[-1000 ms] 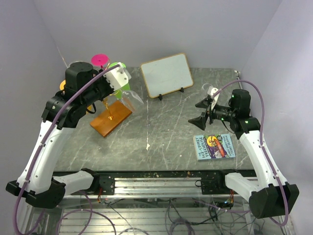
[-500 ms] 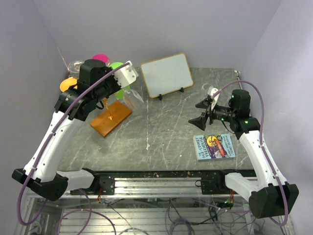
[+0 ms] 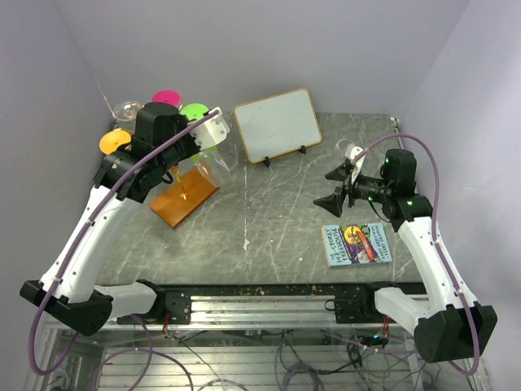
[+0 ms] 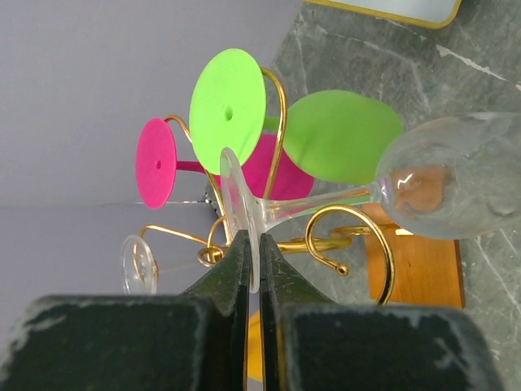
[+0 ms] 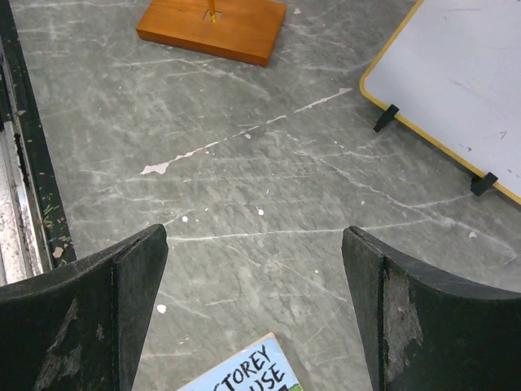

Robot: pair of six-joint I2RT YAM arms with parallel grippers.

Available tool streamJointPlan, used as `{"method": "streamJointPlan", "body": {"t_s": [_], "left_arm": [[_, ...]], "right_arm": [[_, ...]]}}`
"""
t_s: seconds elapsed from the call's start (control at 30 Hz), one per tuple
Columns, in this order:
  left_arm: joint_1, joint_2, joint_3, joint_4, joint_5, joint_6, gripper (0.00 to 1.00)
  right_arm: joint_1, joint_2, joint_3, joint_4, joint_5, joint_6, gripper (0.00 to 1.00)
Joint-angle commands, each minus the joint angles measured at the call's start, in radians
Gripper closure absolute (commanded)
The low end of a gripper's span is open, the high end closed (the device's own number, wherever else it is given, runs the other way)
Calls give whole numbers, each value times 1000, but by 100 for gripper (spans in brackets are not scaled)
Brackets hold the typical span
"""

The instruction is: Place the wine glass upside down on the wine glass rack

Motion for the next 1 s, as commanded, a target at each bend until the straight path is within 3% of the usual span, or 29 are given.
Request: {"method": "streamJointPlan", "body": {"t_s": [0.0,0.57,0.97], "left_arm": [[-7,-38,-9,24,-40,26,93],[-7,-82,-27,-21,-32,75,93],[-6,-106,-6,-99,71,120,93]], "right_arm": [[-4,2,-9,18,2,-1,12],[-20,2,-12,20,-3,0,11],[-33,7,-14,20,-10,2,11]]}}
